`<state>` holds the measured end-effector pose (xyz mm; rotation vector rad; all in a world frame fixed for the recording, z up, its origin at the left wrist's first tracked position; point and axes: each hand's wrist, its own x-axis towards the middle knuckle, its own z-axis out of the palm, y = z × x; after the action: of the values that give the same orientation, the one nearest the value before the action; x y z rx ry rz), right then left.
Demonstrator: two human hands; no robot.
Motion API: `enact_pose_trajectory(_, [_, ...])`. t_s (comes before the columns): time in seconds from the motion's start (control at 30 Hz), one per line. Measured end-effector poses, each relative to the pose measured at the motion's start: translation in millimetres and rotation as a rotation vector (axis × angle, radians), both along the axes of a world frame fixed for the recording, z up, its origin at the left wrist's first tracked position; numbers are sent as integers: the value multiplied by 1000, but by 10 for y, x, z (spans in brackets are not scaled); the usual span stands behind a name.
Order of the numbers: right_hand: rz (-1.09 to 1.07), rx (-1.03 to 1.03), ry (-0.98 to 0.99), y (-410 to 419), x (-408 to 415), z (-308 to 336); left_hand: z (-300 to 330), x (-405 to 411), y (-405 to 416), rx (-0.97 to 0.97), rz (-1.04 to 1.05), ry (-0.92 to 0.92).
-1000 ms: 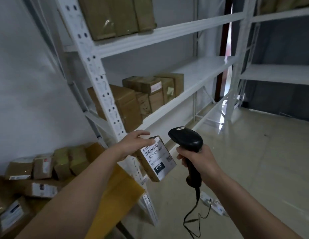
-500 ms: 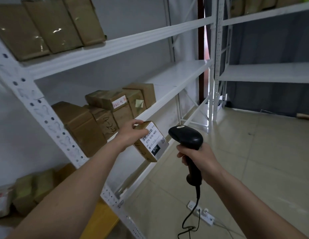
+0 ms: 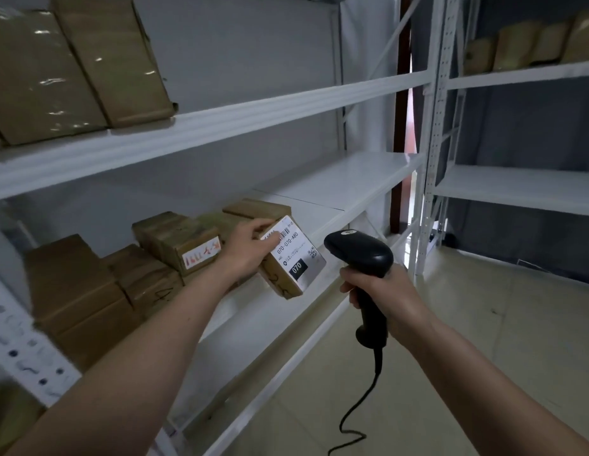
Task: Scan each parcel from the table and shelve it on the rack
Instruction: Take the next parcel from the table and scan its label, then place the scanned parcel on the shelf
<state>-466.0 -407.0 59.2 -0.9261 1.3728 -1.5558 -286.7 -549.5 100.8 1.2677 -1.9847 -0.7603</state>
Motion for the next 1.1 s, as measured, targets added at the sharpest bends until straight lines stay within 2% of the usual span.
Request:
enact_pose_trajectory(0.2, [48,-48,-20,-397,-183,301,291,-60,-143,-22,42,-18])
enact_pose_trajectory(0.37, [137,-162,-19,-823,-240,729,654,-59,-136,-135,124,-70])
enact_pose_trajectory(0.63, [319,-337,-35,-1387,-326,1394,1582,-250,-26,-309,317,-137])
enact_pose_trajectory(0.87, [437,-367,-121,-1751,-348,1817,2503,-519,-282,-379,607,-324])
enact_pose_trajectory(1.0, [467,-335,-217,-1940,-322,1979,2898,-644,-578,-324,743,-608])
enact_pose_trajectory(1.1, [508,-288,-304,-2043,-258,2055,3059,-675,-775,-293,837,-666])
